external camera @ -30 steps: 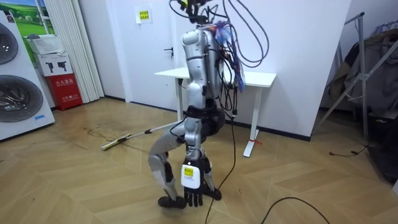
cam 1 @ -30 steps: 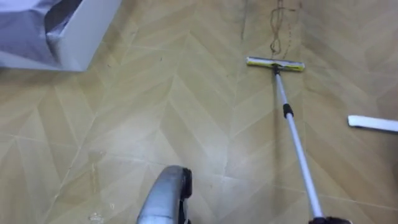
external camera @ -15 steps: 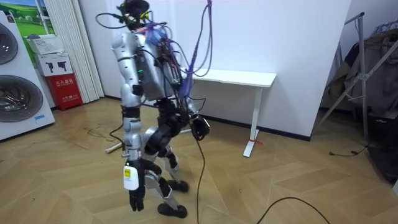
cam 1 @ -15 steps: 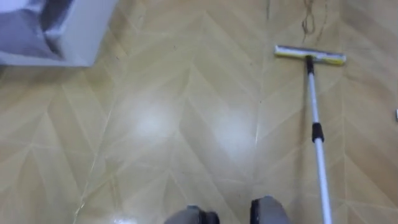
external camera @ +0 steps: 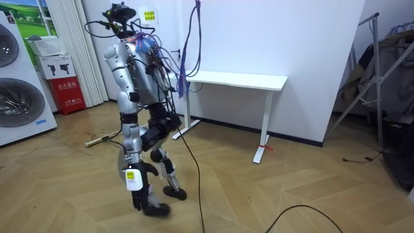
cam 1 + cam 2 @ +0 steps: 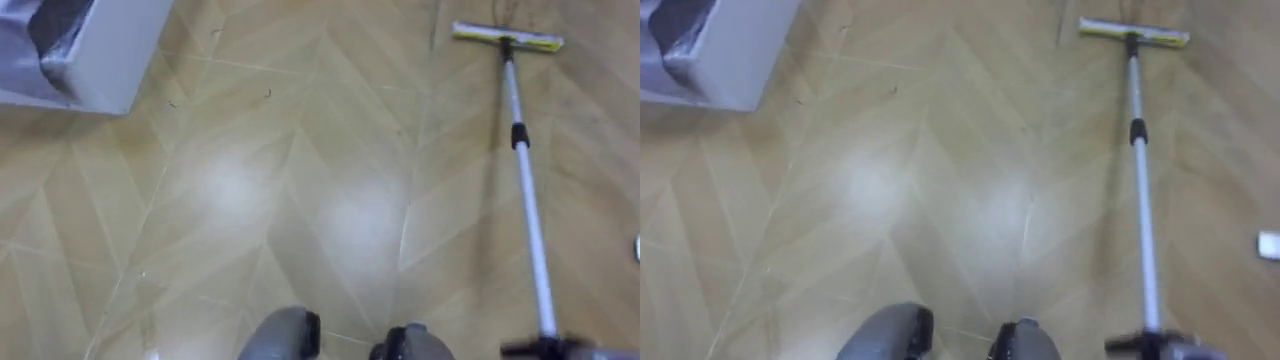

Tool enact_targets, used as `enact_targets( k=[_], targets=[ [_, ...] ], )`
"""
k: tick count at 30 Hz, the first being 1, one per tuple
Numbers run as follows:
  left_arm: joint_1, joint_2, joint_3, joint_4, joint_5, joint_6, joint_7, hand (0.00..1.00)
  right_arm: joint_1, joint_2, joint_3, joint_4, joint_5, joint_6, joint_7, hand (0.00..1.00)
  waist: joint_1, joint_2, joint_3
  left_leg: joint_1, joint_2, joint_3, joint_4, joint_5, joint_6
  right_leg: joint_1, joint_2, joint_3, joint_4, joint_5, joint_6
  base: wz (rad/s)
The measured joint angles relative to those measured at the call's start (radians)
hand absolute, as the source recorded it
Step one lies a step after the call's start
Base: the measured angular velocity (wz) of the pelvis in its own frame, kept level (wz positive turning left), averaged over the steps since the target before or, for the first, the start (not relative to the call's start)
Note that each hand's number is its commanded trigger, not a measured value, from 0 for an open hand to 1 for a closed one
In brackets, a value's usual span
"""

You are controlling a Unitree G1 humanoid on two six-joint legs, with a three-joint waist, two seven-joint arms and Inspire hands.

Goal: Mop floor

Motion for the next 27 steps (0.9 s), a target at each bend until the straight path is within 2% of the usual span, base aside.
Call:
enact_targets(
  k=[1, 2, 3, 4, 5, 6, 7, 8, 9, 10, 11, 12, 13, 14, 16, 17, 18, 19, 21, 22, 23, 24, 25, 26, 27],
  targets=[
    [0.007, -0.001, -0.001, -0.014, 0.009, -0.002, -0.007, 0.00, 0.030, 0.003, 0.006, 0.000, 0.052, 0.000, 0.014, 1.00, 0.000, 0.001, -0.0024, -0.003, -0.007, -0.005, -0.158, 0.009, -0.003, 0.033, 0.000, 0.001, -0.019, -0.017, 0.010, 0.50],
    [0.005, -0.003, 0.000, -0.007, 0.021, 0.000, -0.023, 0.00, 0.080, 0.008, 0.015, 0.002, 0.095, -0.002, 0.024, 1.00, -0.002, 0.002, -0.0055, 0.004, -0.024, -0.007, -0.218, 0.042, 0.048, 0.067, -0.006, 0.003, -0.040, -0.037, 0.026, 0.53],
    [0.003, -0.005, -0.001, -0.002, 0.027, -0.001, -0.030, 0.00, 0.110, 0.011, 0.017, 0.002, 0.103, -0.002, 0.027, 1.00, -0.008, 0.005, -0.0086, 0.015, -0.027, -0.003, -0.222, 0.032, 0.066, 0.087, -0.008, 0.003, -0.052, -0.044, 0.036, 0.59],
    [-0.003, -0.011, 0.000, 0.005, 0.030, 0.001, -0.041, 0.00, 0.165, 0.015, 0.022, 0.019, 0.108, -0.003, 0.029, 1.00, -0.014, 0.017, -0.0102, 0.041, -0.027, 0.015, -0.228, 0.013, 0.096, 0.108, -0.011, 0.017, -0.067, -0.045, 0.055, 0.40],
    [-0.005, -0.021, 0.000, -0.001, 0.031, -0.005, -0.041, 0.00, 0.210, 0.018, 0.028, 0.049, 0.102, 0.001, 0.027, 1.00, -0.012, 0.021, -0.0099, 0.067, -0.035, 0.037, -0.235, -0.006, 0.118, 0.109, -0.026, 0.036, -0.031, -0.027, 0.082, 0.23],
    [-0.005, -0.027, 0.000, -0.001, 0.034, -0.008, -0.041, 0.00, 0.234, 0.018, 0.030, 0.053, 0.095, 0.004, 0.026, 1.00, -0.012, 0.025, -0.0117, 0.079, -0.042, 0.043, -0.235, -0.017, 0.123, 0.100, -0.034, 0.045, -0.001, -0.010, 0.099, -0.13],
    [-0.008, -0.040, -0.001, -0.002, 0.040, -0.010, -0.042, 0.00, 0.289, 0.019, 0.053, 0.054, 0.086, 0.005, 0.020, 1.00, -0.017, 0.041, -0.0156, 0.103, -0.049, 0.057, -0.236, -0.045, 0.133, 0.074, -0.047, 0.053, 0.075, 0.044, 0.118, -0.18],
    [-0.009, -0.045, -0.001, -0.011, 0.040, -0.013, -0.041, 0.00, 0.334, 0.028, 0.073, 0.054, 0.086, 0.005, 0.004, 1.00, -0.038, 0.056, -0.0197, 0.126, -0.062, 0.055, -0.248, -0.061, 0.138, 0.044, -0.057, 0.063, 0.141, 0.114, 0.123, -0.14],
    [-0.013, -0.045, -0.001, -0.011, 0.040, -0.016, -0.039, 0.00, 0.355, 0.036, 0.073, 0.054, 0.086, 0.005, -0.006, 1.00, -0.047, 0.066, -0.0240, 0.137, -0.063, 0.053, -0.255, -0.068, 0.139, 0.027, -0.059, 0.075, 0.165, 0.131, 0.125, -0.11],
    [-0.026, -0.045, -0.001, -0.010, 0.036, -0.017, -0.029, 0.00, 0.380, 0.057, 0.072, 0.054, 0.086, 0.007, -0.028, 1.00, -0.061, 0.080, -0.0254, 0.154, -0.063, 0.051, -0.271, -0.077, 0.139, -0.019, -0.059, 0.079, 0.178, 0.135, 0.125, -0.26],
    [-0.043, -0.048, -0.003, -0.009, 0.031, -0.017, -0.017, 0.00, 0.384, 0.077, 0.072, 0.054, 0.086, 0.021, -0.049, 1.00, -0.073, 0.094, -0.0177, 0.172, -0.063, 0.038, -0.289, -0.079, 0.135, -0.073, -0.058, 0.082, 0.141, 0.133, 0.123, -0.33],
    [-0.050, -0.052, -0.005, -0.010, 0.029, -0.017, -0.012, 0.00, 0.384, 0.085, 0.072, 0.054, 0.086, 0.027, -0.055, 1.00, -0.079, 0.103, -0.0172, 0.179, -0.063, 0.028, -0.297, -0.080, 0.133, -0.090, -0.059, 0.079, 0.095, 0.134, 0.122, -0.45],
    [-0.055, -0.057, -0.014, -0.010, 0.030, -0.017, -0.003, 0.00, 0.384, 0.104, 0.073, 0.053, 0.085, 0.036, -0.068, 1.00, -0.086, 0.106, -0.0184, 0.201, -0.064, 0.024, -0.317, -0.084, 0.125, -0.107, -0.062, 0.074, -0.025, 0.140, 0.122, -0.46],
    [-0.053, -0.061, -0.016, -0.009, 0.029, -0.015, 0.000, 0.00, 0.378, 0.116, 0.062, 0.053, 0.075, 0.049, -0.071, 1.00, -0.091, 0.103, -0.0170, 0.225, -0.076, 0.000, -0.322, -0.093, 0.110, -0.103, -0.056, 0.074, -0.137, 0.162, 0.111, -0.44],
    [-0.053, -0.064, -0.023, -0.007, 0.021, -0.005, 0.003, 0.00, 0.350, 0.124, 0.047, 0.046, 0.046, 0.074, -0.075, 1.00, -0.098, 0.096, -0.0133, 0.239, -0.093, -0.041, -0.302, -0.119, 0.084, -0.095, -0.053, 0.067, -0.167, 0.198, 0.099, -0.12],
    [-0.055, -0.063, -0.025, -0.007, 0.013, -0.005, 0.003, 0.00, 0.318, 0.121, 0.032, 0.043, 0.024, 0.093, -0.087, 1.00, -0.096, 0.097, -0.0130, 0.238, -0.092, -0.055, -0.274, -0.127, 0.070, -0.088, -0.058, 0.053, -0.148, 0.190, 0.077, 0.03],
    [-0.054, -0.061, -0.024, -0.007, 0.013, -0.003, 0.004, 0.00, 0.295, 0.116, 0.020, 0.043, 0.004, 0.105, -0.093, 1.00, -0.092, 0.094, -0.0125, 0.235, -0.090, -0.057, -0.253, -0.129, 0.067, -0.087, -0.059, 0.048, -0.134, 0.179, 0.072, 0.06],
    [-0.053, -0.059, -0.024, -0.004, -0.001, 0.000, 0.009, 0.00, 0.238, 0.096, 0.013, 0.047, -0.013, 0.119, -0.096, 1.00, -0.088, 0.089, -0.0122, 0.218, -0.082, -0.054, -0.185, -0.125, 0.056, -0.086, -0.064, 0.040, -0.099, 0.149, 0.061, 0.14],
    [-0.049, -0.050, -0.041, -0.003, -0.028, 0.005, 0.014, 0.00, 0.143, 0.049, 0.016, 0.046, -0.023, 0.117, -0.095, 1.00, -0.084, 0.075, -0.0065, 0.189, -0.069, -0.047, -0.081, -0.115, 0.037, -0.082, -0.072, 0.031, -0.038, 0.098, 0.049, 0.18],
    [-0.044, -0.040, -0.052, -0.006, -0.046, 0.008, 0.025, 0.00, 0.078, 0.023, 0.025, 0.040, -0.021, 0.099, -0.097, 1.00, -0.068, 0.063, -0.0003, 0.166, -0.045, -0.032, -0.002, -0.096, 0.006, -0.077, -0.067, 0.026, -0.005, 0.069, 0.038, 0.04],
    [-0.033, -0.026, -0.055, -0.011, -0.052, 0.009, 0.030, 0.00, 0.034, 0.013, 0.027, 0.030, -0.021, 0.072, -0.099, 1.00, -0.050, 0.046, -0.0006, 0.139, -0.014, -0.024, 0.067, -0.065, -0.008, -0.071, -0.050, 0.024, 0.013, 0.047, 0.024, 0.00],
    [-0.027, -0.017, -0.057, -0.010, -0.054, 0.009, 0.030, 0.00, 0.019, 0.009, 0.028, 0.023, -0.019, 0.056, -0.096, 1.00, -0.040, 0.034, -0.0016, 0.126, -0.007, -0.023, 0.093, -0.046, -0.009, -0.067, -0.042, 0.025, 0.018, 0.039, 0.021, 0.09],
    [-0.014, -0.006, -0.057, -0.011, -0.049, 0.013, 0.030, 0.00, -0.015, 0.008, 0.028, -0.001, -0.004, 0.044, -0.087, 1.00, -0.028, 0.017, -0.0003, 0.099, -0.002, -0.025, 0.110, -0.043, -0.010, -0.049, -0.023, 0.028, 0.018, 0.027, 0.011, 0.43],
    [-0.008, -0.002, -0.056, -0.012, -0.044, 0.018, 0.028, 0.00, -0.031, 0.006, 0.028, -0.008, 0.019, 0.035, -0.074, 1.00, -0.028, 0.013, -0.0001, 0.070, -0.006, -0.024, 0.053, -0.051, 0.003, -0.024, -0.013, 0.028, 0.011, 0.016, 0.007, 0.63],
    [-0.006, -0.002, -0.056, -0.016, -0.043, 0.023, 0.025, 0.00, -0.028, 0.006, 0.024, -0.008, 0.032, 0.028, -0.066, 1.00, -0.028, 0.012, 0.0007, 0.058, -0.012, -0.021, 0.005, -0.051, 0.003, -0.006, -0.005, 0.030, -0.001, 0.010, 0.010, 0.93]
  ],
)
